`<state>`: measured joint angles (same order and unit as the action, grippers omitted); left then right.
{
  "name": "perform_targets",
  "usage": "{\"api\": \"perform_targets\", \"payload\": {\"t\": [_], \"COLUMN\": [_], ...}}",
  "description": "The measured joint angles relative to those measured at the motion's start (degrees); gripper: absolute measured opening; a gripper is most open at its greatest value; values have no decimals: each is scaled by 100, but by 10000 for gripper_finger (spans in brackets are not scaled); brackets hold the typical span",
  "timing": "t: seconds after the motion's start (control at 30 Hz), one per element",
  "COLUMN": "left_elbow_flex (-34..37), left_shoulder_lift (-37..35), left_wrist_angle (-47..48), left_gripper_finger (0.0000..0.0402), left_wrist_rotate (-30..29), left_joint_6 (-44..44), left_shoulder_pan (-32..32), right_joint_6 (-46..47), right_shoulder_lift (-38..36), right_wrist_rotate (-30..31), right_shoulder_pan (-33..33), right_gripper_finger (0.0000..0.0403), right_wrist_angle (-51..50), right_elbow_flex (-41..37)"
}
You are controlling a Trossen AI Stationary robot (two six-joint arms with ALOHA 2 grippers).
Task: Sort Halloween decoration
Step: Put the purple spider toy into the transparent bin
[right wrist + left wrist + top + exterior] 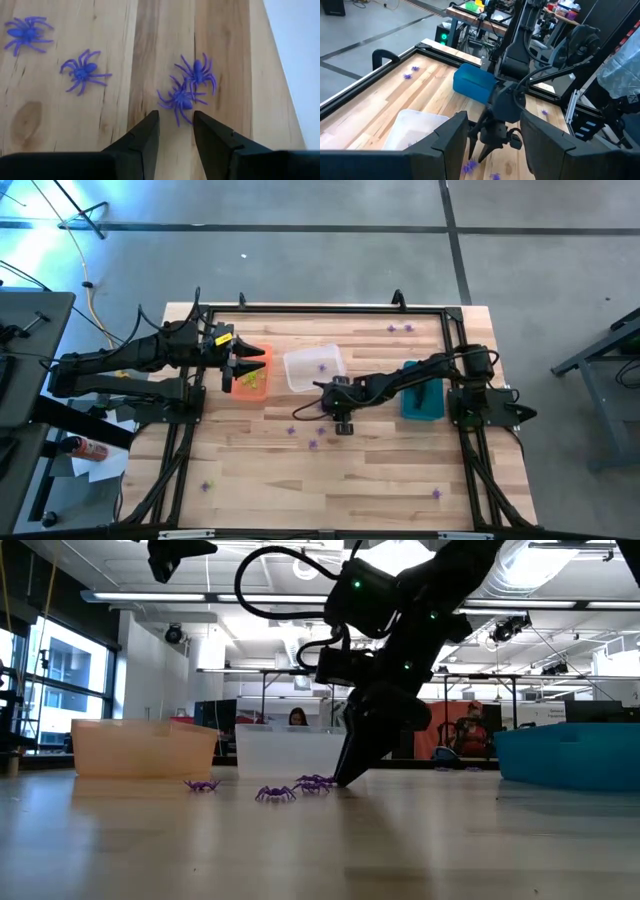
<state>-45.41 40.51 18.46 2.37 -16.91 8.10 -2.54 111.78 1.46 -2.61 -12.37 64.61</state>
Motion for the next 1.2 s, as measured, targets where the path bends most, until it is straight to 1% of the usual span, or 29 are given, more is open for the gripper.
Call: {"api": "perform_targets", "payload": {"t": [0.23, 0.33, 0.43, 0.5, 0.57, 0.6, 0.77, 0.9, 1.0, 1.07, 1.2], "left_elbow_flex": [0, 0, 0, 0, 0, 0, 0, 0, 0, 0, 0], "left_shoulder_lift": [0, 0, 0, 0, 0, 0, 0, -2, -2, -2, -2], "left_wrist_angle": [6, 8, 10, 10, 10, 13, 13, 25, 43, 44, 46], "left_gripper_finger": [168, 168, 168, 168, 168, 168, 168, 168, 168, 168, 168], "left_wrist_rotate": [-2, -2, -2, -2, -2, -2, -2, -2, -2, -2, -7], "left_joint_6": [0, 2, 3, 2, 2, 2, 0, 0, 4, 2, 6], "left_shoulder_pan": [0, 0, 0, 0, 0, 0, 0, 0, 0, 2, 2], "right_joint_6": [155, 151, 120, 125, 154, 162, 367, 372, 356, 247, 254], "right_shoulder_lift": [-6, -6, -6, -3, -3, -3, -20, -336, -733, -1037, -1633], "right_wrist_rotate": [-33, -46, -49, -53, -49, -49, -58, -162, -535, -997, -2380], "right_shoulder_pan": [37, 37, 33, 26, 24, 26, 28, 28, 33, 49, 54], "right_gripper_finger": [118, 112, 88, 59, 20, 11, 3, 1, 1, 1, 1], "right_wrist_angle": [99, 142, 145, 150, 154, 152, 6, -238, -455, -614, -934], "right_elbow_flex": [-52, -60, -60, -60, -60, -60, 16, 18, 23, 23, 25]}}
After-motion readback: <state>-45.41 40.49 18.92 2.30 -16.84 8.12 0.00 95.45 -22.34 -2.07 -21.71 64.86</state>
